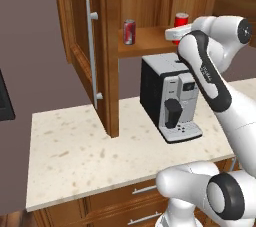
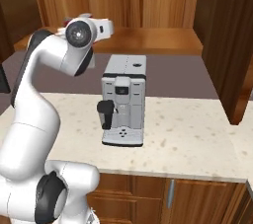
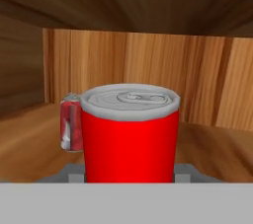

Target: Pick the can, can from the counter and place them in the open cabinet.

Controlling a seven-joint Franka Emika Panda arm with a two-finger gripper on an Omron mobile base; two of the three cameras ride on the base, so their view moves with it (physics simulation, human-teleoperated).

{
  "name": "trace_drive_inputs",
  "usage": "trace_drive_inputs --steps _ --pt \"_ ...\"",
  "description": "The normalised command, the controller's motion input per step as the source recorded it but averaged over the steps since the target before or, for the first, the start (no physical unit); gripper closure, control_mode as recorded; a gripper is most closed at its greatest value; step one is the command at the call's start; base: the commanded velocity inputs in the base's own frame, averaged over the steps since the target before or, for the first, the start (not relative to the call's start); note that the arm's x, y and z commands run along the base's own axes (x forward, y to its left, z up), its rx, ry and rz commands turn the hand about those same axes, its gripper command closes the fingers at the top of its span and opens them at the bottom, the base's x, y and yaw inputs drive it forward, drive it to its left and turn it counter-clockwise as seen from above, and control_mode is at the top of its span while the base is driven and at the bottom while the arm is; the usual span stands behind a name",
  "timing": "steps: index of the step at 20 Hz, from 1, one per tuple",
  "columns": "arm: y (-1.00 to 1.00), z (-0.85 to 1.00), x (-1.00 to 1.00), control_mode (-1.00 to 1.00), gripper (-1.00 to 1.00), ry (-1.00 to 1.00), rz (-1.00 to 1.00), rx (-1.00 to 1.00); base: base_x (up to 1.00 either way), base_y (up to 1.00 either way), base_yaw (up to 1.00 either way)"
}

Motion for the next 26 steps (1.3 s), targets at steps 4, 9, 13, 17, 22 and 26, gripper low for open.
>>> trace_drive_inputs --steps 4,9,13,17,22,26 --pt "0.00 -0.10 0.55 -1.00 1.00 0.00 0.04 0.00 0.00 0.00 0.00" --pt "0.00 -0.17 0.48 -1.00 1.00 0.00 0.06 0.00 0.00 0.00 0.00" --pt "0.00 -0.18 0.33 -1.00 1.00 0.00 0.10 0.00 0.00 0.00 0.00" --pt "0.00 -0.19 0.29 -1.00 1.00 0.00 0.09 0.00 0.00 0.00 0.00" --pt "0.00 -0.12 0.34 -1.00 1.00 0.00 0.06 0.00 0.00 0.00 0.00" --pt "0.01 -0.06 0.35 -1.00 1.00 0.00 0.04 0.00 0.00 0.00 0.00"
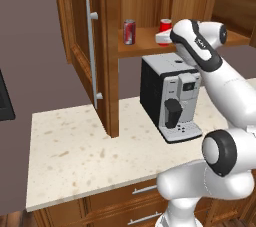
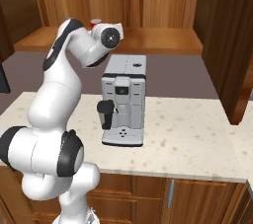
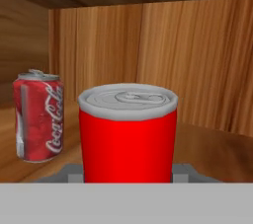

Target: Pick the can, can from the counter and place them in the open cabinet.

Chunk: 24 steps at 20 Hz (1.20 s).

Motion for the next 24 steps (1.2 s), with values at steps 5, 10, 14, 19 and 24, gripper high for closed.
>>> trace_drive_inputs --steps 5,10,14,19,24 --pt "0.07 -0.06 0.35 -1.00 1.00 0.00 0.02 0.00 0.00 0.00 0.00" --pt "0.08 -0.04 0.31 -1.00 1.00 0.00 0.00 0.00 0.00 0.00 0.00" --pt "0.06 -0.10 0.22 -1.00 1.00 0.00 0.00 0.00 0.00 0.00 0.00" --pt "0.02 -0.14 0.21 -1.00 1.00 0.00 0.00 0.00 0.00 0.00 0.00" --pt "0.00 -0.18 0.03 -1.00 -1.00 0.00 0.00 0.00 0.00 0.00 0.00"
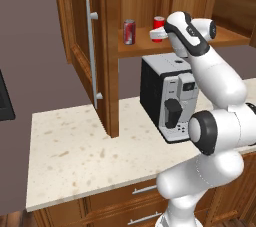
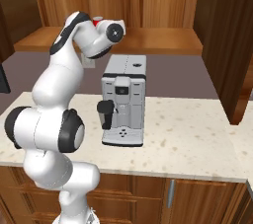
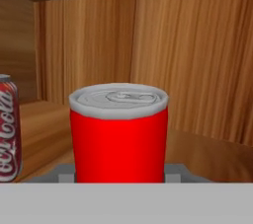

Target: Pick the can, can from the counter and place them in the open cabinet.

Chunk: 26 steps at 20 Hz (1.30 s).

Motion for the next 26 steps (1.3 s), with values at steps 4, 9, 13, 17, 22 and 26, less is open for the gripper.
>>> trace_drive_inputs --steps 4,9,13,17,22,26 --pt "0.00 -0.13 0.00 -1.00 -1.00 0.00 0.00 0.00 0.00 0.00 0.00" --pt "0.00 0.00 0.00 -1.00 -1.00 0.00 0.00 0.00 0.00 0.00 0.00" --pt "-0.16 0.01 -0.19 -1.00 -1.00 0.00 -0.02 0.00 0.00 0.00 0.00" --pt "-0.25 0.00 -0.35 -1.00 -1.00 0.00 -0.03 0.00 0.00 0.00 0.00" --pt "-0.27 0.00 -0.41 -1.00 -1.00 0.00 -0.04 0.00 0.00 0.00 0.00" --pt "-0.28 0.02 -0.54 -1.00 -1.00 0.00 -0.01 0.00 0.00 0.00 0.00"
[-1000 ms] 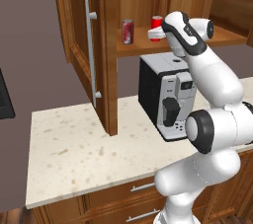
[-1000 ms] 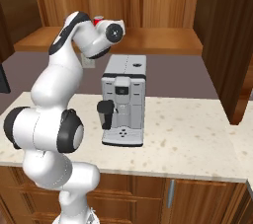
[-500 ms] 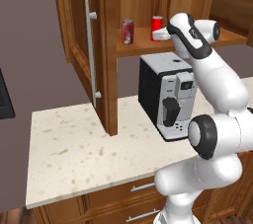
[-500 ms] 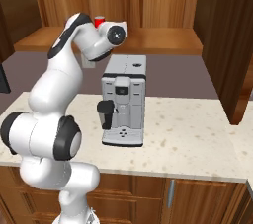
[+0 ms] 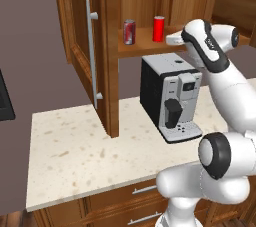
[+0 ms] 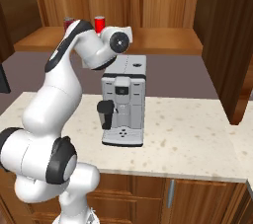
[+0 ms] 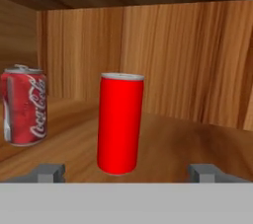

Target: Pick the can, can from the counter and place them in the open cabinet.

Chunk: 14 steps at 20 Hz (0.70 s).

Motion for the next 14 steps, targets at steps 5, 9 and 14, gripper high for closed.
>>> trace_drive_inputs --steps 5,9,14 --pt "-0.20 0.13 -0.62 -1.00 -1.00 0.00 0.00 -0.05 0.00 0.00 0.00" --pt "-0.12 0.04 -0.75 -1.00 -1.00 0.00 0.01 -0.12 0.00 0.00 0.00" --pt "0.00 0.00 -0.76 -1.00 -1.00 0.05 0.00 -0.09 0.00 0.00 0.00"
